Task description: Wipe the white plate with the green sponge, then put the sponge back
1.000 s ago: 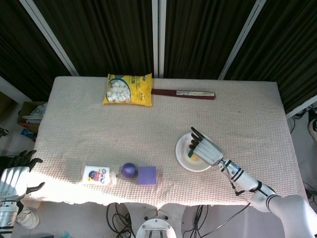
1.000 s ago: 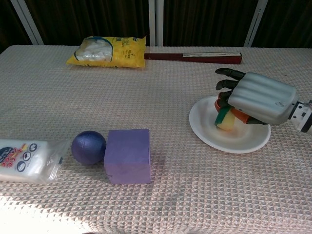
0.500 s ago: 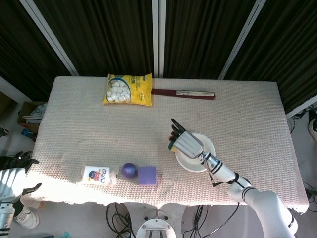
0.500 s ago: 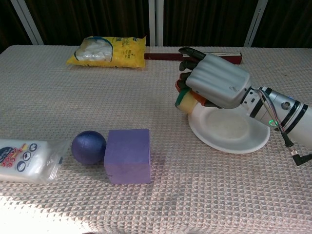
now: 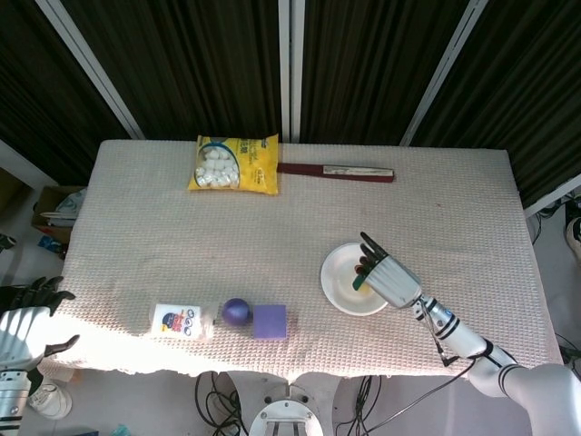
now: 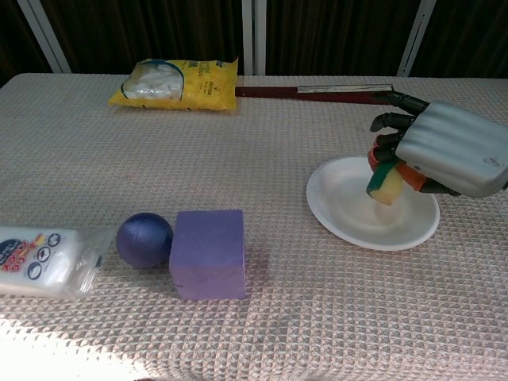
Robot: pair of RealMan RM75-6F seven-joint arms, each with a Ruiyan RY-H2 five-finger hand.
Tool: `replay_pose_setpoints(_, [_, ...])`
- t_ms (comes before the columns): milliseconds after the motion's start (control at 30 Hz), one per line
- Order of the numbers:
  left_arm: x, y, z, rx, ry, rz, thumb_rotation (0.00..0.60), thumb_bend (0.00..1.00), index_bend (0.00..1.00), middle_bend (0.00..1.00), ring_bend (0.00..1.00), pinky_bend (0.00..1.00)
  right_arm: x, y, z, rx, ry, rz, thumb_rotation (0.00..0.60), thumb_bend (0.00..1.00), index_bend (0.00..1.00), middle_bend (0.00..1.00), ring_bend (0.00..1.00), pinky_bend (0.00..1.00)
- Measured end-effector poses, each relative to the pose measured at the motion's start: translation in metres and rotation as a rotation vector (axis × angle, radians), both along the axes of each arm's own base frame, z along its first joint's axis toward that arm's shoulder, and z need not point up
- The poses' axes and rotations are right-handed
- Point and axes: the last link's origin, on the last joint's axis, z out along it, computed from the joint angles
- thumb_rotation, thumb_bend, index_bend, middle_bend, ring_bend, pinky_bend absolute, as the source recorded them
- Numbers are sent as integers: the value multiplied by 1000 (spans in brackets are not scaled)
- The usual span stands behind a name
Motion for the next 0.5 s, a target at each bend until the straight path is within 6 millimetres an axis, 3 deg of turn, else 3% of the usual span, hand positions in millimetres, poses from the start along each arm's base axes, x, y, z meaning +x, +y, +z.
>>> replay_pose_setpoints(233, [1, 1, 0, -5, 2, 2, 600, 32, 343, 123, 78, 159, -5, -3, -15, 12, 92, 2, 600, 734, 978, 483, 238, 0])
replay_pose_setpoints(500, [-2, -2, 3, 4, 2, 12, 600, 32, 346, 122, 78, 159, 26, -16, -44, -1, 79, 67, 600, 742, 988, 488, 244, 0])
